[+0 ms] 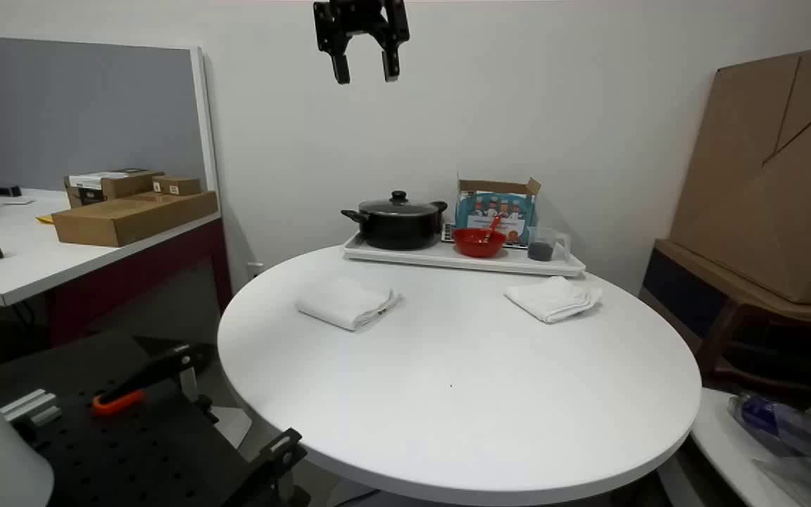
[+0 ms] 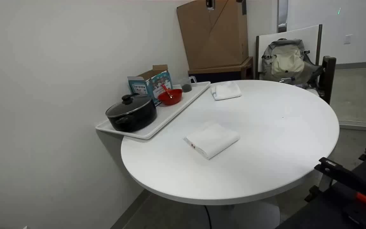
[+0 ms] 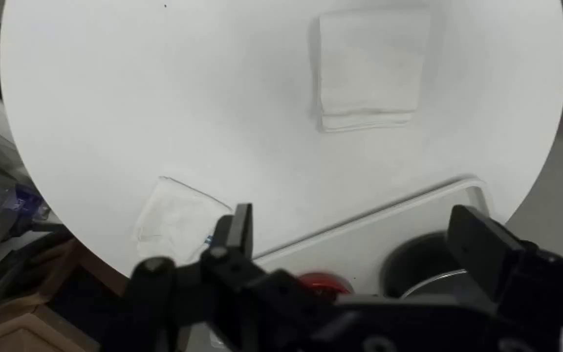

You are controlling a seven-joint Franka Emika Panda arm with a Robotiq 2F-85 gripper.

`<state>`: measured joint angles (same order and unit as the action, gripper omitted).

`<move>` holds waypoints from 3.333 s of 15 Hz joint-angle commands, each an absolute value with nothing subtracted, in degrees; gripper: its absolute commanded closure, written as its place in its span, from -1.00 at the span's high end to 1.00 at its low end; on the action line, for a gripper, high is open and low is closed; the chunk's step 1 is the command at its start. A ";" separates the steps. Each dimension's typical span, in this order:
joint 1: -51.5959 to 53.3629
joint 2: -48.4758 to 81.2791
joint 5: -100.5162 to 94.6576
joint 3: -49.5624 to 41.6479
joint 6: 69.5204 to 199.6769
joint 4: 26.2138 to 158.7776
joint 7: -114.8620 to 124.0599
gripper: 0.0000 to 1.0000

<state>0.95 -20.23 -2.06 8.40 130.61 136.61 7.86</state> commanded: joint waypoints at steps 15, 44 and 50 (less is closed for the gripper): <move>3.72 5.61 -9.68 8.24 139.55 132.27 15.55 1.00; 13.85 41.50 -12.66 1.93 157.79 116.47 10.15 0.37; 13.47 39.49 -13.18 2.03 157.21 119.15 7.14 -0.59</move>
<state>12.90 40.35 -13.84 2.88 156.58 117.34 9.79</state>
